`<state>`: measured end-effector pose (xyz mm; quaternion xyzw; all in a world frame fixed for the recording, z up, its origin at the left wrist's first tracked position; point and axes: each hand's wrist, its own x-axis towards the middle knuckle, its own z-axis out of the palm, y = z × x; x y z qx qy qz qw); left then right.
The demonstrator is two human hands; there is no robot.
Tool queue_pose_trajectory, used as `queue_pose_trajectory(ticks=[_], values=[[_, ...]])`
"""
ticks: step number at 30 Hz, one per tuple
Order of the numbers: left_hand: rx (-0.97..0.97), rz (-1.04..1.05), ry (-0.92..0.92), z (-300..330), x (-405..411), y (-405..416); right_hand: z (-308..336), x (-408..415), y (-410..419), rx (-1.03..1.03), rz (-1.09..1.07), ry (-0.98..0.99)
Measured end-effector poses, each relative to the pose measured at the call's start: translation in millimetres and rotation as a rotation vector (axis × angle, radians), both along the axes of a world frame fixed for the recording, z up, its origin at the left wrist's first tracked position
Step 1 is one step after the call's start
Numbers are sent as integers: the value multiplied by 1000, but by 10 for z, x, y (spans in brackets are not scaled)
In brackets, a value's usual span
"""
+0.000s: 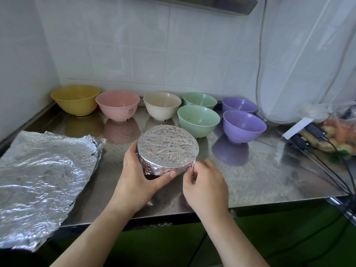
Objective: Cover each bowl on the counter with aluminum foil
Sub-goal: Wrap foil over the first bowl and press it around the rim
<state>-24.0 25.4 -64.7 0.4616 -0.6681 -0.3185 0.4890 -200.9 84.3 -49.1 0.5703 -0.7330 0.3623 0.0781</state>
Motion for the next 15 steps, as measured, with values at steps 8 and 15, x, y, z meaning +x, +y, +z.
queue_pose_trajectory(ticks=[8,15], values=[[-9,3,-30,41,-19,30,-2,102,-6,157,-13,173],[4,44,-52,50,-16,37,55,22,0,356,290,-191]])
